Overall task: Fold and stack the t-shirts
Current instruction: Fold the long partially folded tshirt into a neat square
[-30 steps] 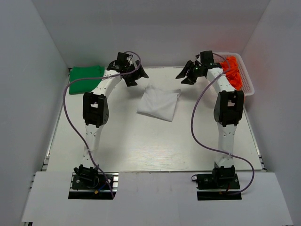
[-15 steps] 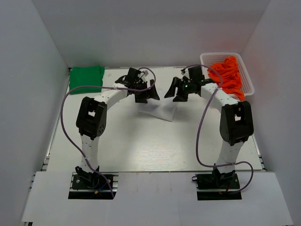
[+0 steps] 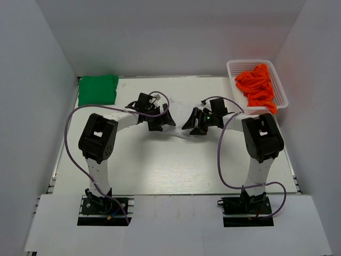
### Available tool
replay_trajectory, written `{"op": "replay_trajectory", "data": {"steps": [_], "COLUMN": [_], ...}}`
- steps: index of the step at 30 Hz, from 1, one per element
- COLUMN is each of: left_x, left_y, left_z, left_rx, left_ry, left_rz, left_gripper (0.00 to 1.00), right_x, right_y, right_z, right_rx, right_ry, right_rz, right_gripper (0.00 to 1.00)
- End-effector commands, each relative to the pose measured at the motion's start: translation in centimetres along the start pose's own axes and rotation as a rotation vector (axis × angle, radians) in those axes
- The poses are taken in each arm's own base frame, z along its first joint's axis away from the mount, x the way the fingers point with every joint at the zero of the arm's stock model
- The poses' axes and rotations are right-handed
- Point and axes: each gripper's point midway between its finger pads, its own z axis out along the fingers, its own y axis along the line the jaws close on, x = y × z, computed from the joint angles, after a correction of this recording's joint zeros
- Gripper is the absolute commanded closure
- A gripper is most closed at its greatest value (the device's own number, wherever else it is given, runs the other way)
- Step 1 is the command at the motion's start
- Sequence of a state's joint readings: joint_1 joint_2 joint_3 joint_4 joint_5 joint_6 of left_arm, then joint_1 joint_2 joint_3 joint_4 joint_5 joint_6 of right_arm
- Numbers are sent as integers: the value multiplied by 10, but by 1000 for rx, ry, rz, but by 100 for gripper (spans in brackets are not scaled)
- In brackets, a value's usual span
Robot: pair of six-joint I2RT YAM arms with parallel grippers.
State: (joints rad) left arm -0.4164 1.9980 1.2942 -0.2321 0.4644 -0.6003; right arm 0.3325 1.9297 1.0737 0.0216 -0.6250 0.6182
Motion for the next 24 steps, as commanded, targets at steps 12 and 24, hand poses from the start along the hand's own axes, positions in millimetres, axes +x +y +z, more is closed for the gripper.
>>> {"op": "replay_trajectory", "data": {"steps": [12,24], "left_x": [143,10], "left_y": [-8,-13], "left_z": [-102,-127], "left_rx": [-71,-289], "left_ry": [256,-228], "left_rz": [37,149], "left_gripper": [0,0], "right_x": [126,16], "right_y": [-2,35], "right_z": [-62,-110], "right_rx": [52,293], "right_ry": [211,-193], "right_rz": [-162,-287], "right_gripper": [26,10]}}
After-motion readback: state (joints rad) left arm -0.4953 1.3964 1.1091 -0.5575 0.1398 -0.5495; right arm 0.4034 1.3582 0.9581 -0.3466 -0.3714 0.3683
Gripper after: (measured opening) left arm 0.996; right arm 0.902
